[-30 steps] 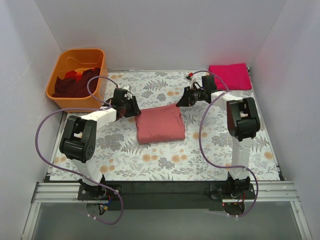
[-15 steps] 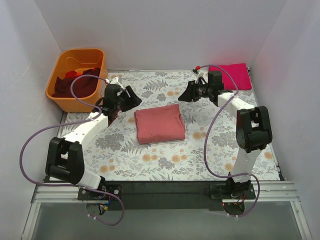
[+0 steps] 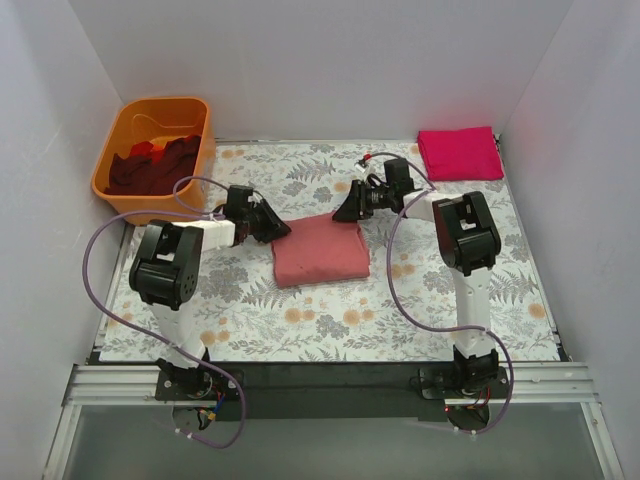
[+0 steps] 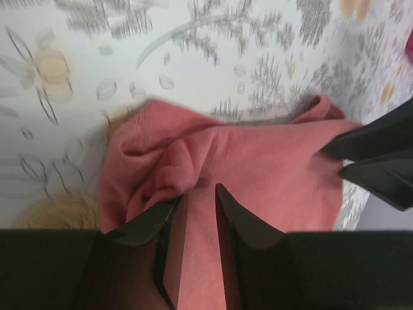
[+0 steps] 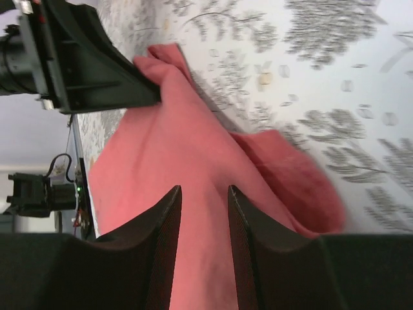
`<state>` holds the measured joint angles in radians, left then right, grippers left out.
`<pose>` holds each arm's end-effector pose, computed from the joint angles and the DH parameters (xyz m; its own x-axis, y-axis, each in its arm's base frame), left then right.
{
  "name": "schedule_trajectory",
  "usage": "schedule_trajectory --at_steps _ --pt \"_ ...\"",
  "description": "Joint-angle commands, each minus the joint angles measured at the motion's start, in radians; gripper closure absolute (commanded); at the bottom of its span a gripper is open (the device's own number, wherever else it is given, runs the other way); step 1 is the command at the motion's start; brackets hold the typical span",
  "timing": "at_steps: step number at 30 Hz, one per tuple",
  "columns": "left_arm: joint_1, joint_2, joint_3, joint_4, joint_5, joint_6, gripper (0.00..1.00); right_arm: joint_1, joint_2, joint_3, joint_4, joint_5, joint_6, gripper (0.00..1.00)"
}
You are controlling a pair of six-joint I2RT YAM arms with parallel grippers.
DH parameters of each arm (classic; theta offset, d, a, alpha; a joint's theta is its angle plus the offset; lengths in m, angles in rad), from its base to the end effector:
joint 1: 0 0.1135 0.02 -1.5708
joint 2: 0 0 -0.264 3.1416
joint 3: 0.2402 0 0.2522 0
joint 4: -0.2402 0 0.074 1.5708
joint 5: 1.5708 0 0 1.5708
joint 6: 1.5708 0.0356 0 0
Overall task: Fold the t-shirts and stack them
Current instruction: Fold the tshirt
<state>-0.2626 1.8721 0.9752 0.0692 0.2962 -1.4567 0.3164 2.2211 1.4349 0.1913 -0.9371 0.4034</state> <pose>0.3558 -0.1064 0.1321 -0.5171 -0.8450 0.1365 -0.6565 0.2892 -0.6966 0.4417 0.1748 0.1394 -0.8112 -0.0210 -0.5844 -0.5437 0.3950 0.7405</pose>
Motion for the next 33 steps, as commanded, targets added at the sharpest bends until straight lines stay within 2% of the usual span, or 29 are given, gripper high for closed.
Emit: schedule_trajectory --at_steps 1,6,8,9,14,16,21,23,26,29,33 --pt "0.045 0.064 0.077 -0.011 -0.009 0.002 0.76 -0.039 0.061 0.091 0.065 -0.013 0.087 0.59" --pt "0.085 0.127 0.091 -0.035 0.009 -0.001 0.77 -0.088 0.152 0.124 0.118 -0.011 0.195 0.59" --pt "0.097 0.111 0.079 -0.039 0.009 0.002 0.74 -0.108 0.132 0.113 0.126 -0.017 0.206 0.59" --pt "0.1 0.084 0.08 -0.043 0.012 0.005 0.7 -0.111 0.118 0.092 0.132 -0.019 0.21 0.59" --pt "0.1 -0.013 0.103 -0.063 0.044 0.035 0.55 -0.108 -0.04 0.01 0.151 -0.045 0.244 0.59" --pt "0.1 -0.06 0.122 -0.12 0.06 0.036 0.5 -0.091 -0.124 -0.055 0.166 -0.043 0.252 0.58" --pt "0.088 -0.203 0.1 -0.169 0.092 0.019 0.49 -0.033 -0.247 -0.192 0.197 -0.048 0.281 0.58" --pt "0.079 -0.285 0.053 -0.175 0.093 0.015 0.49 0.001 -0.278 -0.247 0.211 -0.043 0.285 0.57" --pt "0.056 -0.359 -0.042 -0.16 0.098 -0.017 0.55 0.038 -0.268 -0.296 0.233 -0.037 0.288 0.57" --pt "0.03 -0.358 -0.141 -0.132 0.136 -0.048 0.6 0.047 -0.232 -0.326 0.273 -0.031 0.31 0.58" --pt "0.023 -0.311 -0.262 -0.091 0.146 -0.088 0.74 0.024 -0.144 -0.34 0.298 -0.039 0.304 0.58"
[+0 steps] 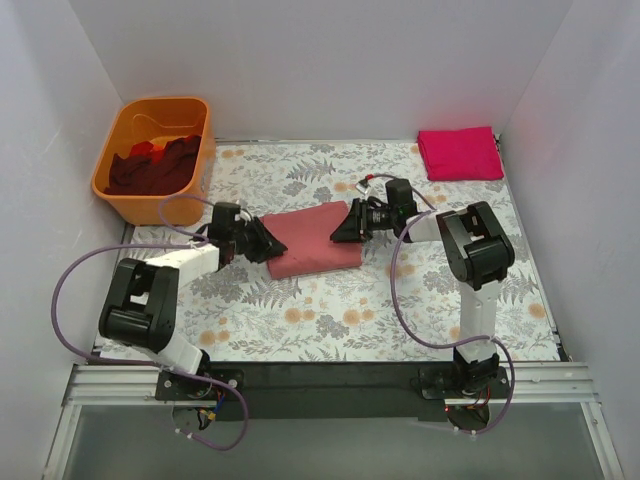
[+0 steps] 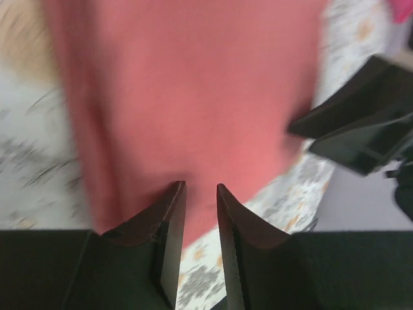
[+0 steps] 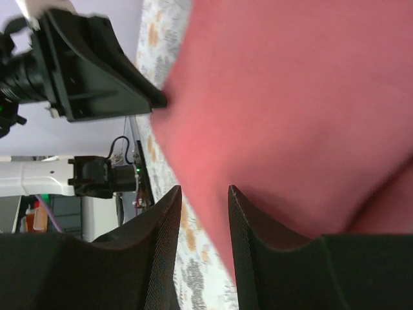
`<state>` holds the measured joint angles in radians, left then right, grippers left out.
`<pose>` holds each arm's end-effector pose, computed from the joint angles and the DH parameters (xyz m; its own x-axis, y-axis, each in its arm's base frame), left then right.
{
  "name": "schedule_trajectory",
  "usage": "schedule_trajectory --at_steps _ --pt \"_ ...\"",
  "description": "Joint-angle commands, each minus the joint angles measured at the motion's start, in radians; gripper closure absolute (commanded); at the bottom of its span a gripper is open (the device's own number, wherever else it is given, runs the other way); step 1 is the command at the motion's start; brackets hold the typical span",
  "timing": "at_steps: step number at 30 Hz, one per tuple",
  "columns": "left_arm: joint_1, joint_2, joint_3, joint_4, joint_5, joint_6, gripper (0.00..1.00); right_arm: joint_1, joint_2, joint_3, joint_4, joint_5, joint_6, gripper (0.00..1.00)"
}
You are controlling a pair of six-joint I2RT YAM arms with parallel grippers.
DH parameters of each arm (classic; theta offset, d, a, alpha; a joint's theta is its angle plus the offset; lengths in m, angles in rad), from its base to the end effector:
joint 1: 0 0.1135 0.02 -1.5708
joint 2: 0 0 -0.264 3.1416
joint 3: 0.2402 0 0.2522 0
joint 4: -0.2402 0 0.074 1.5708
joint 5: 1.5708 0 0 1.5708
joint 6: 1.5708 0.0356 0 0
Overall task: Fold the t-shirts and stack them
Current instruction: Fold the tshirt
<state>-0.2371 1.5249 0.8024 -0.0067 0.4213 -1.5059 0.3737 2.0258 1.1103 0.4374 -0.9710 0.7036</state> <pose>0.2986 -0.0871 0.1893 -0.5517 -0.8035 0.2235 -0.6131 0.2091 -0.7618 0.3769 0.1794 0.1497 -0.9014 0.0388 -0.4313 -0.4003 0.3054 0.8640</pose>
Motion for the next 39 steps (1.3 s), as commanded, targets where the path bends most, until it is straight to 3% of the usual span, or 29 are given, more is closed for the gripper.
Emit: schedule_trajectory --at_steps 1,9,14,20,27,28,33,39 --pt "-0.002 0.038 -0.109 -0.015 0.01 -0.04 0.76 -0.042 0.082 -0.029 0.057 -0.009 0.004 0.59" --pt "0.021 -0.078 -0.207 -0.105 -0.091 -0.025 0.8 -0.101 0.048 -0.102 0.058 -0.038 -0.009 0.59" --pt "0.019 -0.198 -0.109 -0.209 -0.118 0.033 0.66 -0.073 -0.107 -0.133 0.06 -0.049 0.023 0.58" --pt "-0.059 -0.226 -0.054 -0.219 -0.052 -0.017 0.64 0.053 -0.205 -0.141 0.063 -0.015 0.063 0.57" --pt "-0.125 -0.069 -0.111 -0.046 -0.007 -0.12 0.76 0.179 -0.09 -0.076 0.092 0.077 0.111 0.58" --pt "-0.126 -0.036 -0.117 -0.045 -0.007 -0.12 0.81 0.191 -0.052 -0.073 0.093 0.103 0.115 0.58" --pt "-0.12 -0.017 -0.183 -0.088 -0.081 -0.132 0.87 0.203 0.063 -0.118 0.096 0.175 0.135 0.67" --pt "-0.038 -0.065 -0.233 -0.156 -0.118 -0.116 0.9 0.174 0.027 -0.214 0.093 0.22 0.131 0.75"
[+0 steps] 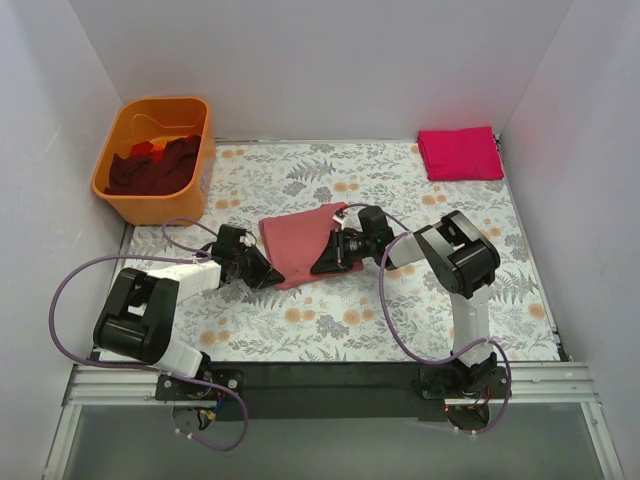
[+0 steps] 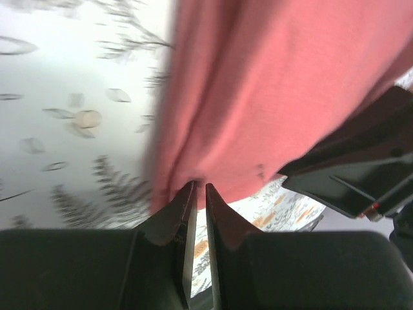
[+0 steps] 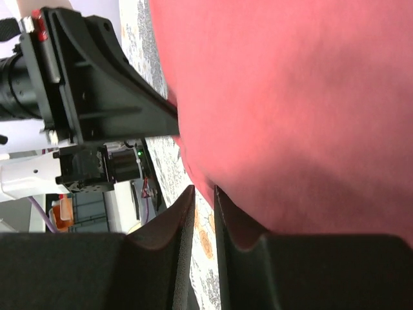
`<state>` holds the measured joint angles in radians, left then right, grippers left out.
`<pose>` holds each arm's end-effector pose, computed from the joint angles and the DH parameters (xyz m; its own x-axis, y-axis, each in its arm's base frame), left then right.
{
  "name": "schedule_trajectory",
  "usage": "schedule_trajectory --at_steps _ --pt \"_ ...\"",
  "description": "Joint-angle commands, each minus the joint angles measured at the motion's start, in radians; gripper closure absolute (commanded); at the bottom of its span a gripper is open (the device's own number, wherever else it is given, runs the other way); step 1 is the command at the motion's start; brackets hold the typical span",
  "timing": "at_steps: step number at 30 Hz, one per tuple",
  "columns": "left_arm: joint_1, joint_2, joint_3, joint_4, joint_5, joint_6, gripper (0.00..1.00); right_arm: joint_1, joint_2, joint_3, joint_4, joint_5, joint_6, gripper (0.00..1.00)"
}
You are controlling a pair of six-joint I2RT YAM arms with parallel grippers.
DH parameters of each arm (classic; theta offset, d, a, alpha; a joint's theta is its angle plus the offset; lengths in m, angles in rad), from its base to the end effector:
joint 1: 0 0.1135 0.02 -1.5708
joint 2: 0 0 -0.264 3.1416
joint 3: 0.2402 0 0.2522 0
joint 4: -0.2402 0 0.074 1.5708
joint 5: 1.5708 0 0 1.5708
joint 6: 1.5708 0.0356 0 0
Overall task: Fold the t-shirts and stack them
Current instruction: Fold the tshirt
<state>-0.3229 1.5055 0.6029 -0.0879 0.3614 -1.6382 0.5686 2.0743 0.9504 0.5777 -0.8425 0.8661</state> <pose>0.2430 -0.0946 0.1321 -0.4262 -0.8415 0.3320 -0.8236 0.2092 -0.5271 0.3150 0.2328 0.0990 -0.9660 -0.0155 -0.2582 -0.2468 0.3540 0.9021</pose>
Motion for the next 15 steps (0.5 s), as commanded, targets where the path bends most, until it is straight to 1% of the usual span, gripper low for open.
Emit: schedule_trajectory --at_steps 1,6,8,11,15 --pt "0.053 -0.05 -0.031 -0.085 -0.061 0.024 0.9 -0.024 -0.035 -0.056 -0.047 0.08 -0.035 0.75" --pt "0.056 -0.053 -0.017 -0.102 -0.039 0.044 0.9 -0.062 -0.132 -0.07 -0.042 -0.003 -0.062 0.75" --pt "0.056 -0.053 -0.02 -0.101 -0.035 0.046 0.9 -0.088 -0.148 -0.078 -0.044 -0.02 -0.088 0.75" --pt "0.056 -0.048 -0.025 -0.099 -0.039 0.046 0.9 -0.136 -0.137 -0.105 -0.042 -0.036 -0.117 0.75" --pt "0.056 -0.039 -0.025 -0.09 -0.05 0.046 0.9 -0.205 -0.066 -0.148 -0.032 -0.044 -0.139 0.75"
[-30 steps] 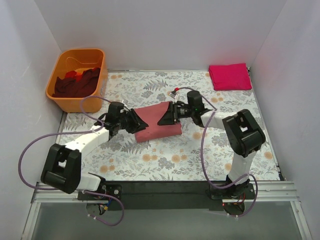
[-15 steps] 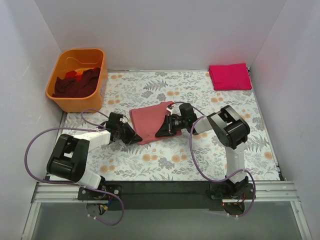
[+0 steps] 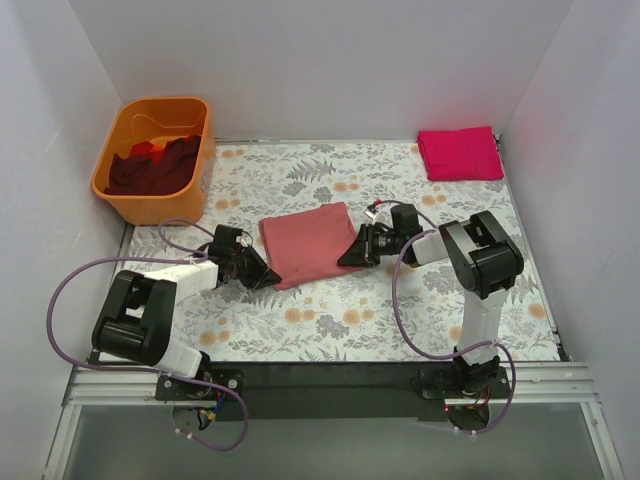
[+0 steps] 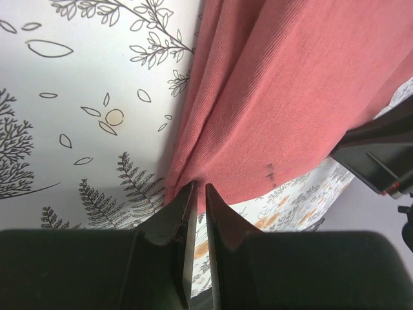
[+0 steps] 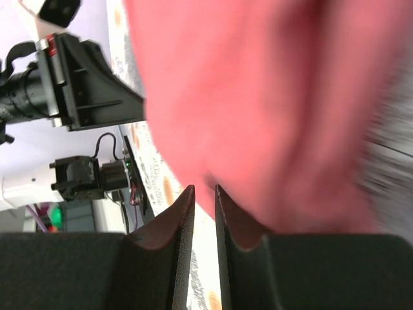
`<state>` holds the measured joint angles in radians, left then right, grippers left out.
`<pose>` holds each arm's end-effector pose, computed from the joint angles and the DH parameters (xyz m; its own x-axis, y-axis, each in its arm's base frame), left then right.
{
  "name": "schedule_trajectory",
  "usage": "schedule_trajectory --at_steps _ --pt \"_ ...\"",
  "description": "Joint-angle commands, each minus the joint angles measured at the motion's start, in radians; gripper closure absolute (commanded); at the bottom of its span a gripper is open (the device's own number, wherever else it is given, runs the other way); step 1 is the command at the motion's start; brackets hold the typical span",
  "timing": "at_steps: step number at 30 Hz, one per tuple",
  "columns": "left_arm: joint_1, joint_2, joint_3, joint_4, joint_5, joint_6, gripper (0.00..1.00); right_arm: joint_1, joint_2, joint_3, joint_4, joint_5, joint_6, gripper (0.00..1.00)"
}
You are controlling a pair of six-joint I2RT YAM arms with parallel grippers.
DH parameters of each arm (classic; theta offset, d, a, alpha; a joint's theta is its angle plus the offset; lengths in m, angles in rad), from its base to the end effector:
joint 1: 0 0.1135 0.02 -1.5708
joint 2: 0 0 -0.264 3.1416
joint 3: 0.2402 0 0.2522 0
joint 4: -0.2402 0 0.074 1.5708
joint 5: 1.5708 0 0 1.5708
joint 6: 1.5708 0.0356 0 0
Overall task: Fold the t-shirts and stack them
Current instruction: Fold the tshirt
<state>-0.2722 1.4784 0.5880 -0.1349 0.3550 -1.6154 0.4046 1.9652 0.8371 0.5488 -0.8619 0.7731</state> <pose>0.2395 -0.0797 0.1319 -0.3887 -0.8640 0.3200 -0.8416 0.1915 -0.5051 0.3221 0.1673 0.1084 -0.9470 0.0891 -0.3088 -0.2499 0.3998 0.8818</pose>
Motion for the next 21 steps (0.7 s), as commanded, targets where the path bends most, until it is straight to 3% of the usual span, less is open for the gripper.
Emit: schedule_trajectory --at_steps 1,7,12,21 --pt "0.005 -0.009 -0.008 -0.04 -0.045 0.025 0.9 -0.05 0.046 -0.05 0.002 -0.026 -0.041 0.75" --pt "0.018 -0.038 0.048 -0.039 -0.038 0.064 0.9 -0.066 -0.046 -0.041 0.007 -0.011 -0.055 0.75" --pt "0.082 -0.043 0.142 0.026 -0.018 0.103 0.88 -0.066 -0.072 0.081 0.008 0.01 -0.032 0.75" --pt "0.125 0.29 0.44 0.086 0.038 0.117 0.87 -0.072 0.142 0.405 0.014 0.112 0.037 0.73"
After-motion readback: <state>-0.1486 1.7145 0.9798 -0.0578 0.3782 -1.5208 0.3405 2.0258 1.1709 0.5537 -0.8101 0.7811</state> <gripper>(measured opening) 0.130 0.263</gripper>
